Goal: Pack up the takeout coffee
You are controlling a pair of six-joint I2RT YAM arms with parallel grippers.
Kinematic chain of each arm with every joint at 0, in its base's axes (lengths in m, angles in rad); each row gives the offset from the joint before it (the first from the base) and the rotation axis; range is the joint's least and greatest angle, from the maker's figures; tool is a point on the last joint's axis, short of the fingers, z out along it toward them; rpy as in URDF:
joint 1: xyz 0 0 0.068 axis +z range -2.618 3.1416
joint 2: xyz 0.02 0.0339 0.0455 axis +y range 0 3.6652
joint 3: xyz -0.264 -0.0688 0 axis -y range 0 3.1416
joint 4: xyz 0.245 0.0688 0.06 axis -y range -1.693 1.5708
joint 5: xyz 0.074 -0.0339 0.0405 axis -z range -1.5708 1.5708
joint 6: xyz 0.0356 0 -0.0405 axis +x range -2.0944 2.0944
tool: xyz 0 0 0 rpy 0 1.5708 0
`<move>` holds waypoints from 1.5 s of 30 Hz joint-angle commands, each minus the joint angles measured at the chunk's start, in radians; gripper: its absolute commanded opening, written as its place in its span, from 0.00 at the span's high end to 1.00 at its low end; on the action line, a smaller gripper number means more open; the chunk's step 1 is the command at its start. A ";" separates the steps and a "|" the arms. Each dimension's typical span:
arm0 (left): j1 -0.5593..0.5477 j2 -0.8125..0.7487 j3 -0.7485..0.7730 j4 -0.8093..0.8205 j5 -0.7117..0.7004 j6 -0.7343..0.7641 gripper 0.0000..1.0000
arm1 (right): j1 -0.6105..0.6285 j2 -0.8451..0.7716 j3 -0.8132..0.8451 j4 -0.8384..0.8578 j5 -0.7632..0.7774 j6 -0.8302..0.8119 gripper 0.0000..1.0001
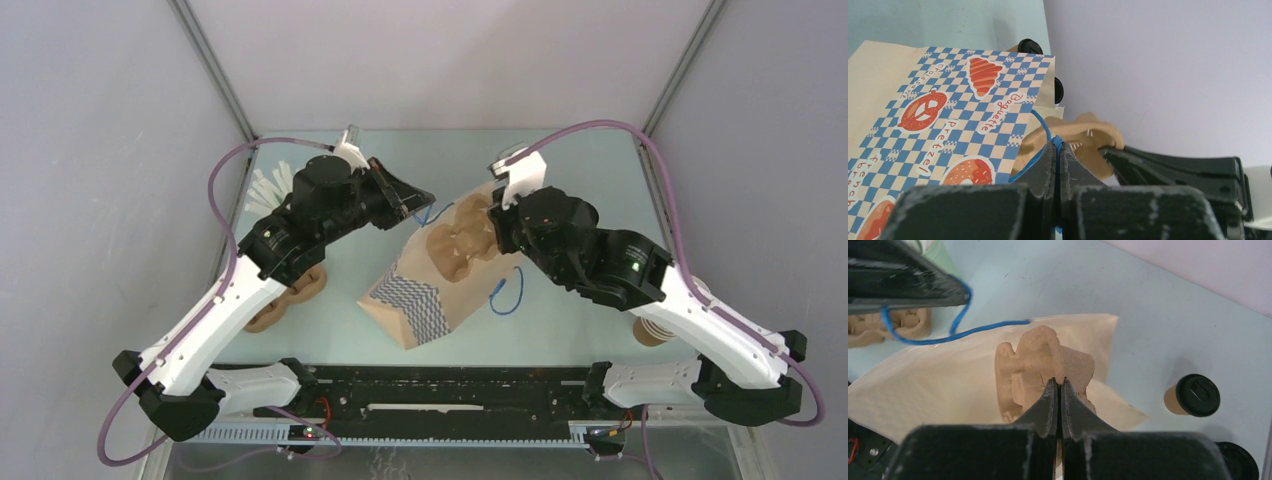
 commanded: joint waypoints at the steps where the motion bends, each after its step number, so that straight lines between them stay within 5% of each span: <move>1: -0.006 -0.040 -0.034 0.044 -0.041 -0.048 1.00 | 0.070 0.052 0.041 0.042 -0.017 -0.045 1.00; 5: -0.005 -0.071 -0.056 0.027 -0.098 -0.049 1.00 | 0.102 0.064 0.014 0.114 -0.106 -0.089 1.00; 19: 0.019 -0.212 -0.231 0.026 -0.182 -0.126 1.00 | -0.054 0.137 -0.158 0.274 -0.314 0.219 1.00; 27: 0.019 -0.233 -0.239 0.017 -0.201 -0.122 1.00 | -0.079 0.184 -0.173 0.295 -0.385 0.242 1.00; 35: 0.019 -0.240 -0.244 0.008 -0.208 -0.115 1.00 | -0.168 0.186 -0.259 0.431 -0.632 0.041 1.00; 45: 0.022 -0.240 -0.242 -0.019 -0.234 -0.106 1.00 | -0.188 0.244 -0.310 0.560 -0.711 -0.168 1.00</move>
